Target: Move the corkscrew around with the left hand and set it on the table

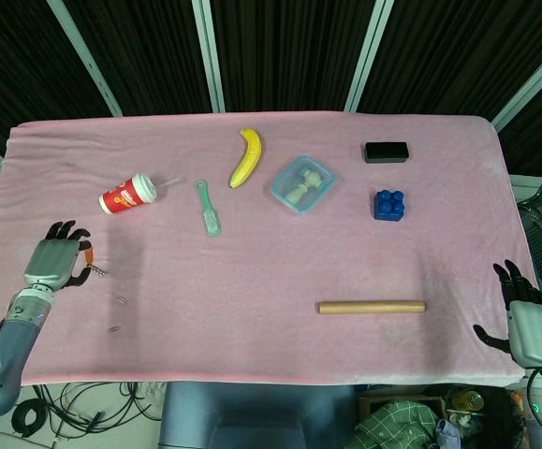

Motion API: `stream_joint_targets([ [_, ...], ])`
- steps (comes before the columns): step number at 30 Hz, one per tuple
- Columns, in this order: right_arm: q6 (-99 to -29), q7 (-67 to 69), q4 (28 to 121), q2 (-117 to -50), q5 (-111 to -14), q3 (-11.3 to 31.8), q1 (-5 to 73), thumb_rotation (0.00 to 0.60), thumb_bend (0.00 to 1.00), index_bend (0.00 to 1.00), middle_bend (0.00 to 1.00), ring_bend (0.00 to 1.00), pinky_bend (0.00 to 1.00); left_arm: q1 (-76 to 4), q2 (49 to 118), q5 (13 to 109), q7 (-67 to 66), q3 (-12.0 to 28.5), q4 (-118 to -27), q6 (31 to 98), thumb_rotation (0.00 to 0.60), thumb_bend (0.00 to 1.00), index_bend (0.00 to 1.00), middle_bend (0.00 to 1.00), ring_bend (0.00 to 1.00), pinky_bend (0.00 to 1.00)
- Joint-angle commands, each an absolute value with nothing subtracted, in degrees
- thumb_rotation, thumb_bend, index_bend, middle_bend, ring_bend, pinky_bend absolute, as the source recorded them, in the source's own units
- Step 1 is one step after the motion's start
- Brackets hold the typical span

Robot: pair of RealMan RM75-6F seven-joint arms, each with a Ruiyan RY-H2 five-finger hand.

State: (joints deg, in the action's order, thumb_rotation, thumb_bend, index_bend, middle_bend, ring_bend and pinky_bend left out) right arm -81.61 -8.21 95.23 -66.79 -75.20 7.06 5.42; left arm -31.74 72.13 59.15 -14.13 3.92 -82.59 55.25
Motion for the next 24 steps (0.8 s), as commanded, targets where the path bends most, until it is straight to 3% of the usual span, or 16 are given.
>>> stream_joint_targets([
  [1,-81.6,-8.2,95.2,-66.8,-75.2,7.0,5.4,0.600,0.09,0.00,0.00,0.12,0.21,-30.9,70.5,60.3,-13.9,3.9,-84.8,56.5,0.600,0.46,0.59,0.21,0.00,0.00],
  [11,-81.7,-8.5,95.4,-66.9,-75.2,7.0,5.4,0.600,0.09,0.00,0.00,0.12,0.21,-29.1,66.7,63.7,-12.5,2.4,-91.3,57.1,0.600,0.46,0.59,0.21,0.00,0.00],
  [24,-81.6,-8.4,95.5,-66.8,-75.0,7.1,5.4,0.600,0.09,0.00,0.00,0.12,0.21,-28.4,66.7,67.5,-12.4,0.5,-94.4,56.1,0.600,0.46,0.59,0.21,0.00,0.00],
])
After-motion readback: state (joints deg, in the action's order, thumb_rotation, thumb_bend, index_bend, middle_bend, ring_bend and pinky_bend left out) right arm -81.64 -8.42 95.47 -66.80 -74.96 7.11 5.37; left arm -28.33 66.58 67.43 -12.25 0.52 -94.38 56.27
